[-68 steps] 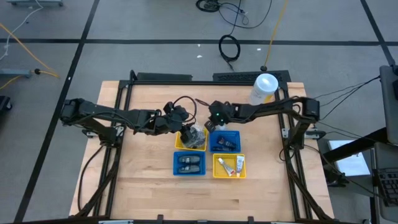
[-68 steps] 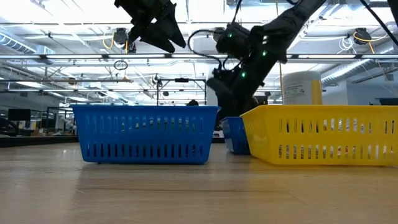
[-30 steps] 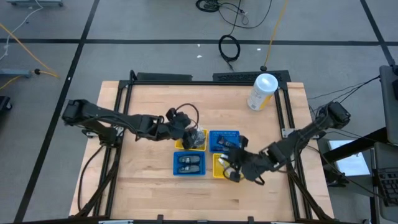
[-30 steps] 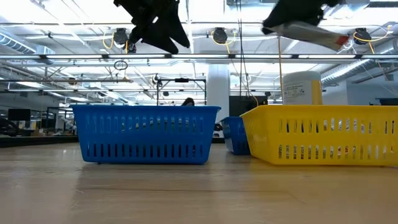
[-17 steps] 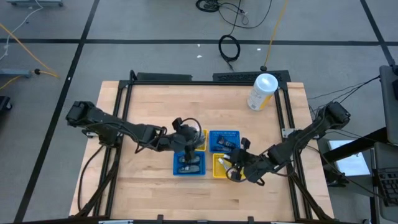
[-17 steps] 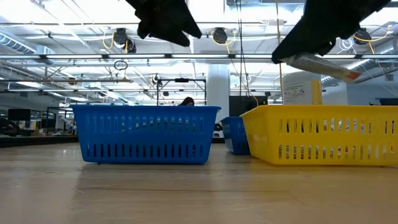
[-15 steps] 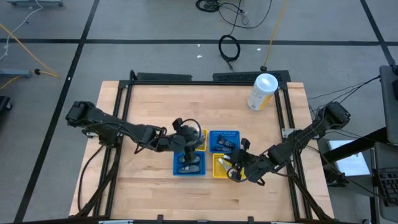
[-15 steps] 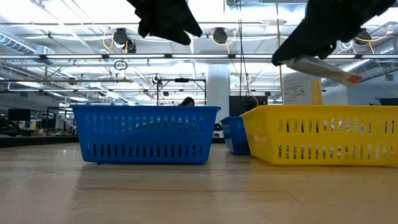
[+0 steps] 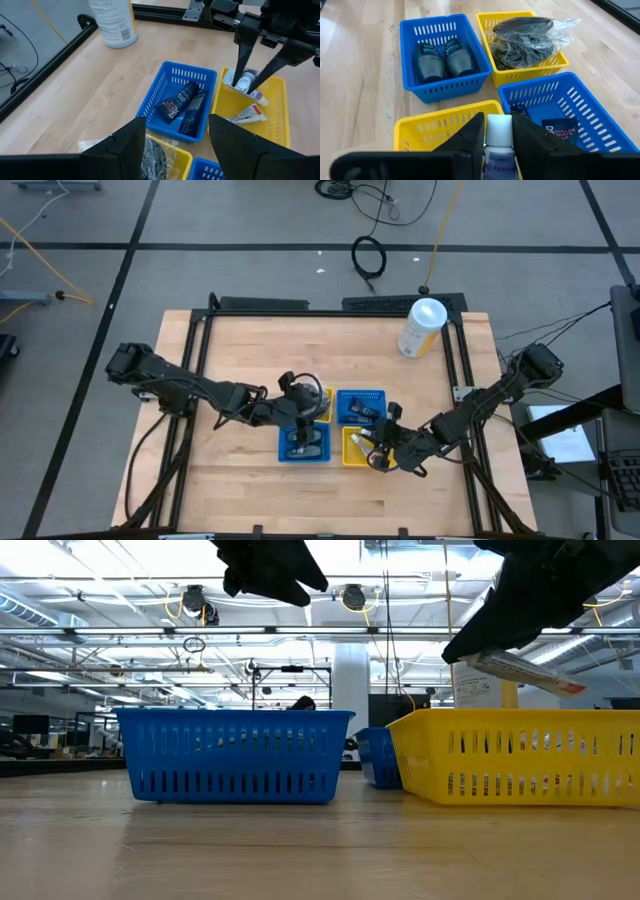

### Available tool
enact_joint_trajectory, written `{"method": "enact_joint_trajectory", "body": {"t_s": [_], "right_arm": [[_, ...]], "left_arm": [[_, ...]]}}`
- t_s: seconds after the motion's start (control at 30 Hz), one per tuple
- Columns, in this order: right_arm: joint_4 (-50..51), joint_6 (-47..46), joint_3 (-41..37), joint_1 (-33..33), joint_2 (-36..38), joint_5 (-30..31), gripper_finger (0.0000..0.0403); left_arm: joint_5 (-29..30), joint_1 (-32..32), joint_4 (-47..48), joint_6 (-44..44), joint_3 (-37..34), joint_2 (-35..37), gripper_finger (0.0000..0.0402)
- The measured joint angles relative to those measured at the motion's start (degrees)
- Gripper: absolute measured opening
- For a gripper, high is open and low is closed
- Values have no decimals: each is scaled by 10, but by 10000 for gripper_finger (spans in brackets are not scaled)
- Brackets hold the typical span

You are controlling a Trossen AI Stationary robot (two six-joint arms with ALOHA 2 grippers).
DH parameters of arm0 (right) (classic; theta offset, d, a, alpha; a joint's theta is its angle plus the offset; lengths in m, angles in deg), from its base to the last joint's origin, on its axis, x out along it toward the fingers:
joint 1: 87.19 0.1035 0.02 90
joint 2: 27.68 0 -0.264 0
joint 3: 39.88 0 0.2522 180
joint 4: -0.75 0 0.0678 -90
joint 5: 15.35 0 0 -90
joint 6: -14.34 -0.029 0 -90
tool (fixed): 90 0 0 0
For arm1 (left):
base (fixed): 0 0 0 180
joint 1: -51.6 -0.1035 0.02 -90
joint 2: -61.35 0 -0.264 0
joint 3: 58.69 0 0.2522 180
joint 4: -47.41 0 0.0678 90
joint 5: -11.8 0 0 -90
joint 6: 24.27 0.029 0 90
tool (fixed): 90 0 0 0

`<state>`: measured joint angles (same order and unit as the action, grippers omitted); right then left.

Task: Pick & Place Travel size toiletries
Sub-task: Put the white toothpaste into the bottom yellow basket, then return to Home Position

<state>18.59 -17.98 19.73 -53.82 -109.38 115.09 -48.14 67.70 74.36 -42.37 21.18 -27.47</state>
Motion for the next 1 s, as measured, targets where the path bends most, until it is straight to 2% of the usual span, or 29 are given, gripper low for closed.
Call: {"method": "enact_joint_trajectory", "body": {"t_s": [0.47, 0.7, 0.9, 1.0], "right_arm": [[-33, 54, 0, 0, 0, 0, 163], [-20, 93, 0, 0, 24, 5, 159], [36, 90, -8, 18, 97, 78, 149], [31, 99, -36, 31, 147, 92, 149]], "left_arm": [[0, -1, 0, 7, 0, 0, 214], [0, -3, 30, 41, 0, 0, 214], [-14, 6, 34, 83, 0, 11, 214], [-19, 9, 18, 100, -18, 22, 214]]}}
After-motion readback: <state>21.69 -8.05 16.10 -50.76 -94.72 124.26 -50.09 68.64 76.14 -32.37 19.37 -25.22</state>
